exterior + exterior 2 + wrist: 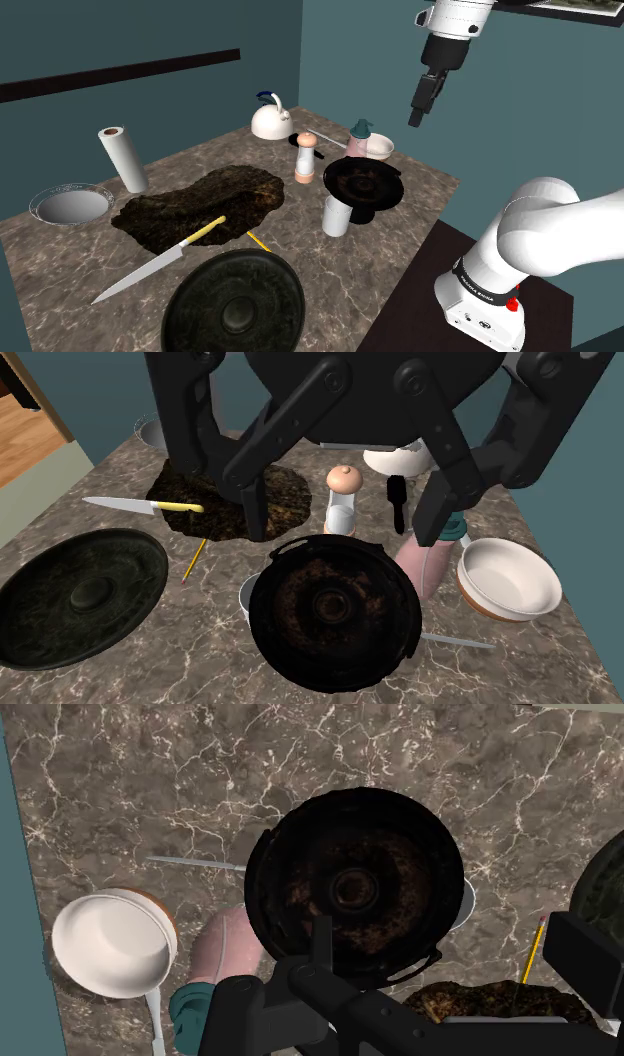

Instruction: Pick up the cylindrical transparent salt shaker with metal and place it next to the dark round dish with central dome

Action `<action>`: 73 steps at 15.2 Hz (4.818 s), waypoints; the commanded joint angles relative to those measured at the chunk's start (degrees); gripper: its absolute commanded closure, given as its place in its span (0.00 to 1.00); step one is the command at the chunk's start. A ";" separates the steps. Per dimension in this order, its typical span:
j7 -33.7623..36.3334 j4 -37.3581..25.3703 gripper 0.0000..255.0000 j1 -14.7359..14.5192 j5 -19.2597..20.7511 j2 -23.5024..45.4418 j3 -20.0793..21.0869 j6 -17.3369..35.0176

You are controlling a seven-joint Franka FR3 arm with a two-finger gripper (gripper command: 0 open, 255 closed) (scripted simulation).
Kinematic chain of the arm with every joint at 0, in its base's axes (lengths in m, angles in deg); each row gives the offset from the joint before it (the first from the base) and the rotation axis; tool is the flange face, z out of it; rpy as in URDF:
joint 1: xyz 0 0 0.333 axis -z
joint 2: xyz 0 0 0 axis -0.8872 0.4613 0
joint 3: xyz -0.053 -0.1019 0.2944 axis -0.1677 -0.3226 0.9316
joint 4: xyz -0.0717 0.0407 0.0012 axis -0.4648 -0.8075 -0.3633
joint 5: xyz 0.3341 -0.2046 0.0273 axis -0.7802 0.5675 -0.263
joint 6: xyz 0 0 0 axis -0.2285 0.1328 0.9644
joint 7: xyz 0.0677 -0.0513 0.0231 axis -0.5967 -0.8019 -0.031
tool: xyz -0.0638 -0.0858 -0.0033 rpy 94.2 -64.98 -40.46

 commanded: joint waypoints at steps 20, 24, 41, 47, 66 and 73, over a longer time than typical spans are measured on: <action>8.21 -12.33 0.00 1.93 0.70 37.25 3.92 28.05; 10.15 -18.48 0.00 2.14 1.77 45.83 4.18 31.09; 12.76 -25.72 0.00 1.95 3.61 59.69 3.97 38.45; 12.76 -25.73 1.00 1.95 3.61 59.69 3.97 38.44; 12.58 -30.81 1.00 2.01 3.29 56.98 4.04 30.67; 12.52 -34.92 1.00 2.02 3.17 55.97 4.06 25.55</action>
